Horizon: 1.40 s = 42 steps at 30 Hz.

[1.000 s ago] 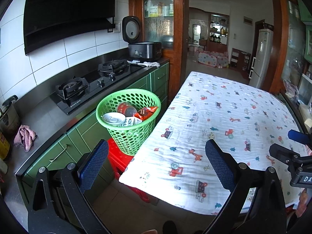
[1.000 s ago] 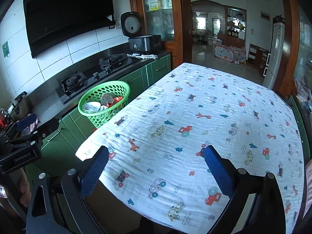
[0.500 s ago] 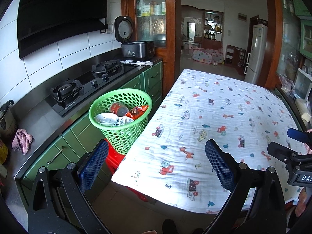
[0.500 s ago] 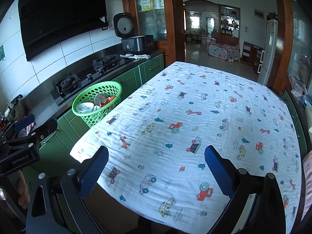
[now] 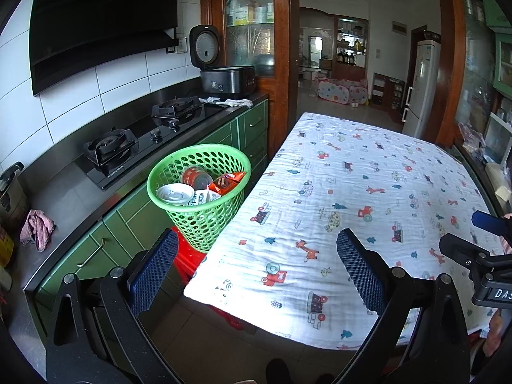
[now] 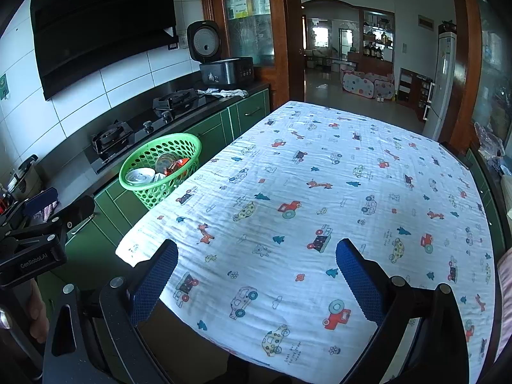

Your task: Collect trash

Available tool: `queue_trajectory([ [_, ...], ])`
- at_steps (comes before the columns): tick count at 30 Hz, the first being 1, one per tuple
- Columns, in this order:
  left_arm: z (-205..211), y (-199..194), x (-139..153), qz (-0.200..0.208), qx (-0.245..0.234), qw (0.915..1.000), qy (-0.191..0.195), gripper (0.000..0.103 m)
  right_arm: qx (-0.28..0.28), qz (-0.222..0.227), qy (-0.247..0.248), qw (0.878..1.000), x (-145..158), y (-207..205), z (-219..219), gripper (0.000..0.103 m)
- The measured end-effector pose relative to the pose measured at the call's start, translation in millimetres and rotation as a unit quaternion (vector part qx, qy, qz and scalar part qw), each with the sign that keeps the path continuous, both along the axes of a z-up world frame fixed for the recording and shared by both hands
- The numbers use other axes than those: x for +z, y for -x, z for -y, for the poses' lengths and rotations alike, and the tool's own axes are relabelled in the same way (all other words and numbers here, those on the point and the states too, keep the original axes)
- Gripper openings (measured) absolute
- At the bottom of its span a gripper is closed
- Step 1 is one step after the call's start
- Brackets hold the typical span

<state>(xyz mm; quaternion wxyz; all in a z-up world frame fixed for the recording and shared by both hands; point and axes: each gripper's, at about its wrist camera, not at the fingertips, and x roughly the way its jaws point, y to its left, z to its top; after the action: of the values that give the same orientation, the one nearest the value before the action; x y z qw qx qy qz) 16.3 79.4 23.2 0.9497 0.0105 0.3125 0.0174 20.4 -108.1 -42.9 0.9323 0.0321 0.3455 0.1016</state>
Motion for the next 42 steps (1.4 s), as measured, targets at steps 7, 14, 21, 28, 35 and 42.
queue_trajectory([
  [7, 0, 0, 0, -0.001, 0.0, 1.0, 0.001, 0.098, -0.002, 0.0, 0.002, 1.0, 0, 0, 0, 0.096],
  [14, 0, 0, 0, -0.001, -0.002, 1.0, 0.002, 0.098, -0.004, 0.0, 0.002, 1.0, -1, 0, 1, 0.096],
  [21, 4, 0, -2, -0.002, -0.002, 1.0, 0.0, 0.098, -0.006, -0.001, 0.0, 1.0, -1, 0, 1, 0.096],
  [28, 8, 2, 1, 0.004, -0.003, 1.0, -0.001, 0.098, -0.004, -0.002, 0.002, 1.0, -2, 1, -1, 0.096],
  [35, 11, 4, 3, 0.007, -0.008, 0.9999, 0.001, 0.098, -0.007, -0.002, 0.001, 1.0, -2, 1, 0, 0.096],
  [42, 12, 4, 4, 0.007, -0.009, 0.9999, 0.003, 0.098, -0.014, -0.003, 0.0, 1.0, -2, 3, 4, 0.096],
])
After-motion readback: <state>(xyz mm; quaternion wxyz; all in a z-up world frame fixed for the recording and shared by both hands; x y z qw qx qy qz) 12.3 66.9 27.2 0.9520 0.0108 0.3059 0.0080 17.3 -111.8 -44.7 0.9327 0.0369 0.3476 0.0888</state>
